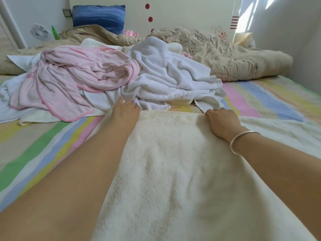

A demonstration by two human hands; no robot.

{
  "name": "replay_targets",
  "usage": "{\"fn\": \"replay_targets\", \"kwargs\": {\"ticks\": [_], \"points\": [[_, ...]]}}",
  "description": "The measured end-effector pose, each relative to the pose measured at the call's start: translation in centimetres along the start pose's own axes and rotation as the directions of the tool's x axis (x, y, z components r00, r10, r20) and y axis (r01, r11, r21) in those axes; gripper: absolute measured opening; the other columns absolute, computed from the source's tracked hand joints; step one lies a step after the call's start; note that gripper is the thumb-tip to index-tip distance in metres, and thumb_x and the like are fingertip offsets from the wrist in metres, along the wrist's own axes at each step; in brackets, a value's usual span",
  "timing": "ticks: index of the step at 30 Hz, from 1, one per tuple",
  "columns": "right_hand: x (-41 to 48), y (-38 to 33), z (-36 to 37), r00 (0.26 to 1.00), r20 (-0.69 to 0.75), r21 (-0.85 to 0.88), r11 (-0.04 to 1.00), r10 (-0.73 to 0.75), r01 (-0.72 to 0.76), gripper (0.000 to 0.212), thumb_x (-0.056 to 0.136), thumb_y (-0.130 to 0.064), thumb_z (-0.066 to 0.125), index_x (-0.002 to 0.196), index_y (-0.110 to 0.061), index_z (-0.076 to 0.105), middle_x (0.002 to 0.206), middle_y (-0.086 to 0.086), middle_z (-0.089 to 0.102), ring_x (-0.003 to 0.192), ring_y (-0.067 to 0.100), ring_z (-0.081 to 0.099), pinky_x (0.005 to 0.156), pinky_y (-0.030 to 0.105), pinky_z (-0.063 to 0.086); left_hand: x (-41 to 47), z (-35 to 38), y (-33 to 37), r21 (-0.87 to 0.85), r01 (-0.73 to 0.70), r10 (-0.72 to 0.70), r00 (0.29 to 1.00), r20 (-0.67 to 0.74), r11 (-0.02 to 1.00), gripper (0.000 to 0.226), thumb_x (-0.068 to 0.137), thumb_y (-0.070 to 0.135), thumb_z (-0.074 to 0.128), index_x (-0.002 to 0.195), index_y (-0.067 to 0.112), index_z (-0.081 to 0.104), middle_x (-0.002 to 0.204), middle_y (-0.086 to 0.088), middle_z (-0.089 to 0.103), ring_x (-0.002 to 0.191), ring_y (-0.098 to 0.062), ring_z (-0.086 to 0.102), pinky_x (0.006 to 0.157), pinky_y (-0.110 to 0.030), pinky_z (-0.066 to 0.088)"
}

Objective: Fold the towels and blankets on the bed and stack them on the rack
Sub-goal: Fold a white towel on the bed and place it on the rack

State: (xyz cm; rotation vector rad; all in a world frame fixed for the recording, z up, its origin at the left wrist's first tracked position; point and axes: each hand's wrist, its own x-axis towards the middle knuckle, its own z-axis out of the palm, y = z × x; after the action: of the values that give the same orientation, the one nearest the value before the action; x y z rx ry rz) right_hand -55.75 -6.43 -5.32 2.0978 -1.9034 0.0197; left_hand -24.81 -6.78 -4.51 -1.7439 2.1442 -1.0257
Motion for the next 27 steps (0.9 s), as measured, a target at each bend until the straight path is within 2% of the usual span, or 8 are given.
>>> {"fn": "replay_targets", "kwargs": {"ticks": [4, 6, 9, 11, 14, 17, 21, 27], "points": [[-1.2, 0.7, 0.5, 0.994, -0.089, -0.044, 0.996, 0.068, -0.072, 0.026, 0.096, -0.013, 0.038, 0.109, -0.012, 0.060, 0.110, 0.008, 0.061, 0.107, 0.029, 0.052, 0.085, 0.037, 0.038, -0.5, -1.0, 0.3, 0.062, 0.042, -0.041, 0.999, -0.010, 0.997, 0.028, 0.097, 0.015, 0.044, 0.120, 0.021, 0.059, 0.123, 0.002, 0.058, 0.117, -0.019, 0.049, 0.095, -0.033, 0.038], [-2.3, 1.0, 0.6, 0.985, -0.158, 0.006, 0.998, 0.069, -0.069, 0.021, 0.096, -0.013, 0.041, 0.102, -0.010, 0.061, 0.105, 0.010, 0.062, 0.103, 0.030, 0.052, 0.083, 0.037, 0.038, -1.2, -1.0, -0.6, -0.114, 0.113, -0.113, 0.994, 0.003, 0.987, 0.025, 0.095, 0.013, 0.048, 0.111, 0.021, 0.065, 0.113, 0.000, 0.061, 0.108, -0.021, 0.053, 0.079, -0.031, 0.039], [-4.3, 1.4, 0.4, 0.957, -0.262, 0.230, 0.971, 0.121, -0.060, 0.018, 0.097, -0.016, 0.046, 0.094, -0.006, 0.062, 0.095, 0.012, 0.064, 0.095, 0.033, 0.053, 0.076, 0.039, 0.038, -2.1, -1.1, -2.6, -0.353, 0.199, -0.189, 0.980, 0.062, 0.914, 0.023, 0.094, 0.014, 0.052, 0.101, 0.022, 0.072, 0.096, -0.002, 0.067, 0.092, -0.025, 0.062, 0.065, -0.030, 0.035], [-6.3, 1.8, -0.5, 0.935, -0.336, 0.307, 0.952, 0.116, -0.007, 0.020, 0.095, -0.019, 0.050, 0.087, -0.005, 0.062, 0.086, 0.012, 0.065, 0.085, 0.033, 0.054, 0.068, 0.038, 0.039, -3.0, -2.0, -3.7, -0.365, 0.162, -0.184, 0.983, -0.024, 0.917, 0.019, 0.092, 0.012, 0.056, 0.093, 0.020, 0.073, 0.089, -0.004, 0.069, 0.083, -0.028, 0.064, 0.064, -0.030, 0.034], [-10.1, 2.5, -2.7, 0.875, -0.484, 0.251, 0.961, 0.020, 0.117, 0.031, 0.093, -0.028, 0.041, 0.081, -0.009, 0.062, 0.075, 0.006, 0.062, 0.072, 0.032, 0.054, 0.062, 0.037, 0.042, -5.2, -4.2, -4.8, -0.417, 0.024, -0.110, 0.977, -0.183, 0.909, 0.006, 0.072, 0.003, 0.070, 0.074, 0.008, 0.066, 0.067, -0.014, 0.063, 0.067, -0.035, 0.060, 0.060, -0.035, 0.040], [-14.7, 3.3, -5.8, 0.847, -0.529, 0.230, 0.952, -0.054, 0.204, 0.026, 0.094, -0.028, 0.043, 0.088, -0.013, 0.063, 0.078, 0.002, 0.062, 0.073, 0.030, 0.057, 0.062, 0.036, 0.046, -8.7, -5.7, -5.7, -0.435, -0.068, -0.085, 0.943, -0.322, 0.898, 0.022, 0.056, 0.003, 0.073, 0.071, 0.007, 0.058, 0.062, -0.014, 0.055, 0.063, -0.034, 0.055, 0.061, -0.039, 0.044], [-21.7, 4.0, -8.6, 0.854, -0.499, 0.212, 0.934, -0.150, 0.287, 0.031, 0.096, -0.036, 0.037, 0.088, -0.018, 0.062, 0.077, -0.004, 0.059, 0.070, 0.024, 0.059, 0.048, 0.031, 0.043, -16.5, -7.5, -5.4, -0.554, -0.001, -0.204, 0.929, -0.308, 0.832, 0.029, 0.054, -0.001, 0.073, 0.073, 0.011, 0.056, 0.059, -0.010, 0.054, 0.058, -0.033, 0.054, 0.059, -0.037, 0.043], [-32.5, 2.0, -10.4, 0.871, -0.433, 0.272, 0.888, -0.231, 0.371, 0.044, 0.101, -0.045, 0.022, 0.090, -0.026, 0.059, 0.077, -0.012, 0.057, 0.068, 0.014, 0.061, 0.041, 0.028, 0.041, -28.5, -10.1, -4.5, -0.682, 0.174, -0.346, 0.930, -0.124, 0.710, 0.031, 0.060, -0.003, 0.074, 0.079, 0.020, 0.067, 0.069, 0.003, 0.065, 0.070, -0.030, 0.060, 0.064, -0.037, 0.044]]}}
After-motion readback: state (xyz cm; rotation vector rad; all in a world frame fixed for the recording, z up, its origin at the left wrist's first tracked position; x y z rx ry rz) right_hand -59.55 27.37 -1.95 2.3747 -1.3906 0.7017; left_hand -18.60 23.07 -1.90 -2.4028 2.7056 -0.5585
